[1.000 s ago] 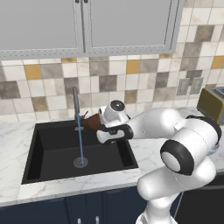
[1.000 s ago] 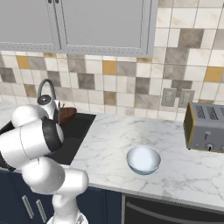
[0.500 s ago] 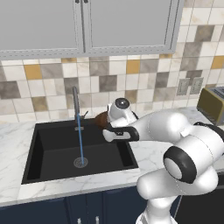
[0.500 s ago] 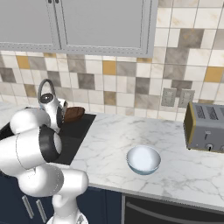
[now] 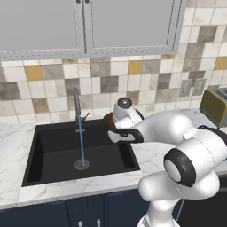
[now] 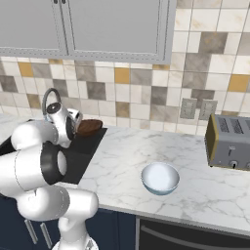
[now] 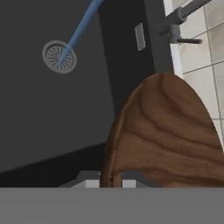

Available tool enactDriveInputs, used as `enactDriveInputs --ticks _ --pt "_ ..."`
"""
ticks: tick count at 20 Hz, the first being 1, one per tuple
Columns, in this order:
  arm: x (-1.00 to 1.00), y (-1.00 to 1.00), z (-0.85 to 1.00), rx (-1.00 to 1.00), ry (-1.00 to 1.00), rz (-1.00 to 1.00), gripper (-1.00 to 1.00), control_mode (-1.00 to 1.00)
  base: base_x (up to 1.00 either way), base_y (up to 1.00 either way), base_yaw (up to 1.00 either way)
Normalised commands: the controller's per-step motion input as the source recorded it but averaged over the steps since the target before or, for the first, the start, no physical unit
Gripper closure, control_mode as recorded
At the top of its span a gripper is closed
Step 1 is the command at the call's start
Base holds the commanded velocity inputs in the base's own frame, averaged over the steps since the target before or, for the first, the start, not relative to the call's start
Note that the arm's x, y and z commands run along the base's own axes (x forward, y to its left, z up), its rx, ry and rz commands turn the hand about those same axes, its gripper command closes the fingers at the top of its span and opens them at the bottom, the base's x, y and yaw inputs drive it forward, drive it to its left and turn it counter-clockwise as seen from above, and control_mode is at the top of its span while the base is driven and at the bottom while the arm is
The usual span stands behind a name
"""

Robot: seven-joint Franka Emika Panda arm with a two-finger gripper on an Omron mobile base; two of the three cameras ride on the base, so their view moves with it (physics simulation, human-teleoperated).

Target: Rinse each bowl for a few seconds and place them down in the sink or on the counter.

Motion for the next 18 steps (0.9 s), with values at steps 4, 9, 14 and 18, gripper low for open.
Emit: enactDriveInputs --ticks 4,9,14,18 --pt "0.08 -0.35 0.01 0.04 0.00 -0.08 1.00 -1.00 0.00 0.00 0.00" --pt "0.11 -0.35 0.00 0.07 0.01 -0.07 1.00 -1.00 0.00 0.00 0.00" --pt "0.16 -0.33 0.00 0.04 0.00 -0.03 1.00 -1.00 0.00 0.00 0.00" --pt "0.22 -0.26 0.00 0.00 0.00 -0.01 1.00 -1.00 0.00 0.00 0.00"
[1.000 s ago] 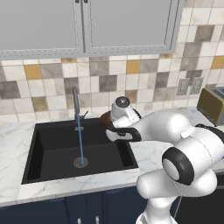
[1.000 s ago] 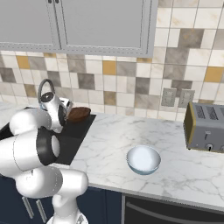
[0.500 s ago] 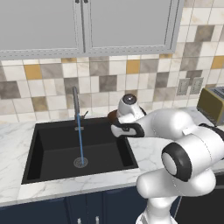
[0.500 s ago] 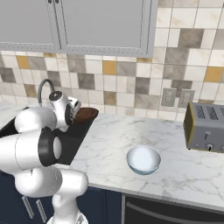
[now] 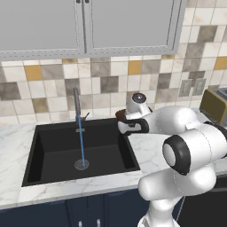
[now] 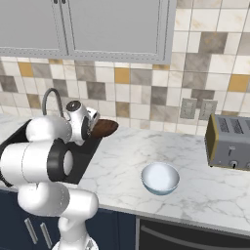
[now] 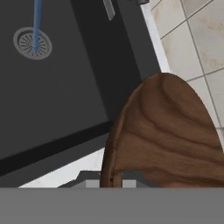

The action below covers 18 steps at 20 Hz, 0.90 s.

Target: Rinse each bowl for a few seconds and place them down in the sink or on the counter.

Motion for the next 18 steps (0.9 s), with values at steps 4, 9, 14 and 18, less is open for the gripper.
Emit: enactDriveInputs --ticks 4,9,14,18 --pt "0.27 -0.25 -0.02 0.01 0.00 -0.01 1.00 -1.00 0.00 0.00 0.00" --pt "0.29 -0.25 -0.04 0.01 0.01 -0.01 1.00 -1.00 0.00 0.00 0.00" --pt "0.27 -0.28 -0.12 0.02 0.05 -0.02 1.00 -1.00 0.00 0.00 0.00" --pt "0.26 -0.27 -0.17 0.02 0.08 -0.02 1.00 -1.00 0.00 0.00 0.00"
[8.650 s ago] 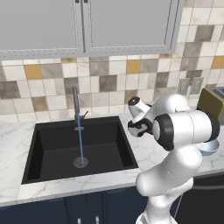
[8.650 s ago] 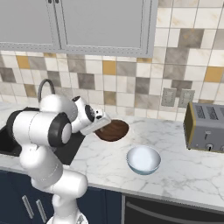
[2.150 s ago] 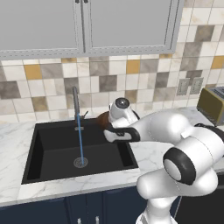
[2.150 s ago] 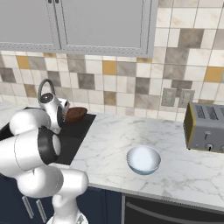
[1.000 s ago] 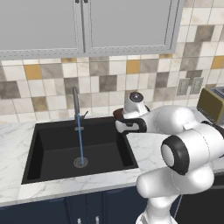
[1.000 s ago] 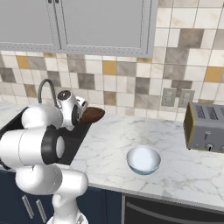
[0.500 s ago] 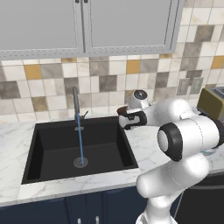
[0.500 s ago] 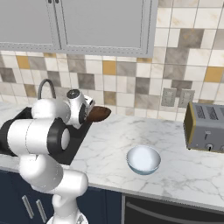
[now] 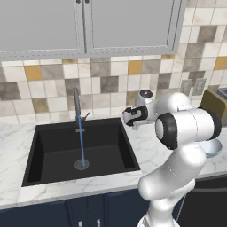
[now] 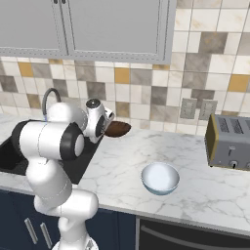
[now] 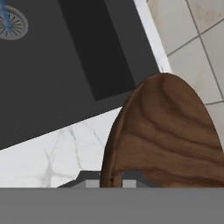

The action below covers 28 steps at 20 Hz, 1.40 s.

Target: Rinse each bowl for a few seconds and place them down in the sink or on the counter.

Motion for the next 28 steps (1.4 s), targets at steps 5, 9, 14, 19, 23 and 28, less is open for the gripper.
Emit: enactDriveInputs --ticks 5,9,14,19,23,28 --pt "0.24 -0.25 -0.18 0.01 0.06 -0.01 1.00 -1.00 0.00 0.00 0.00" --pt "0.17 -0.26 -0.24 0.01 0.05 0.00 1.00 -1.00 0.00 0.00 0.00" --pt "0.09 -0.22 -0.29 0.00 0.04 0.00 1.00 -1.00 0.00 0.00 0.00" --pt "0.01 -0.17 -0.29 0.00 0.01 0.01 1.00 -1.00 0.00 0.00 0.00" --pt "0.00 -0.07 -0.28 -0.05 -0.05 0.01 1.00 -1.00 0.00 0.00 0.00" --pt "0.00 -0.05 -0.25 -0.02 -0.01 0.00 -1.00 -1.00 0.00 0.00 0.00"
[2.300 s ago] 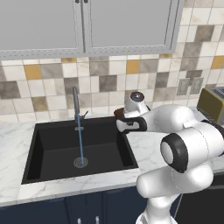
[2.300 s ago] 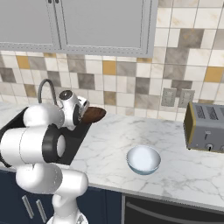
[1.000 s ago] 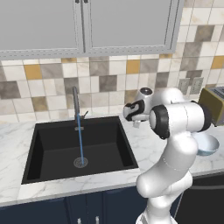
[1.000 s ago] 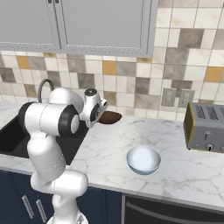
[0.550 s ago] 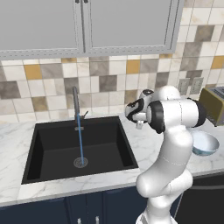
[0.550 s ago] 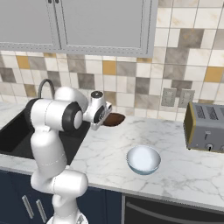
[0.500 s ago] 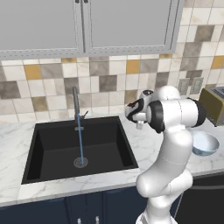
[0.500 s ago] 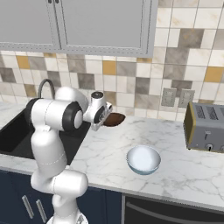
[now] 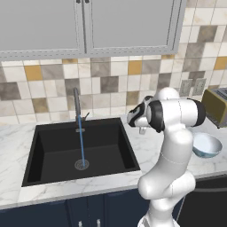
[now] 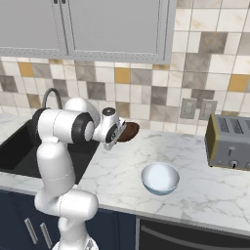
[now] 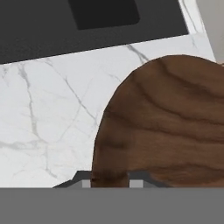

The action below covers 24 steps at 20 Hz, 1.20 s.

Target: Rinse each bowl for a few seconds and place them down in the sink or on the counter.

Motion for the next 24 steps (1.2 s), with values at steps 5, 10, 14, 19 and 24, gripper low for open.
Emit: enactDriveInputs --ticks 5,10,14,19,24 --pt "-0.03 -0.12 -0.01 0.00 0.00 0.00 -1.00 -1.00 0.00 0.00 0.00" --pt "-0.04 -0.01 0.22 -0.01 0.00 0.00 -1.00 -1.00 0.00 0.00 0.00" --pt "-0.06 0.00 0.34 -0.03 0.00 -0.03 -1.00 -1.00 0.00 0.00 0.00" --pt "-0.15 0.00 0.40 -0.02 0.00 -0.06 -1.00 -1.00 0.00 0.00 0.00" --pt "-0.16 -0.12 0.32 0.05 0.06 -0.12 -1.00 -1.00 0.00 0.00 0.00"
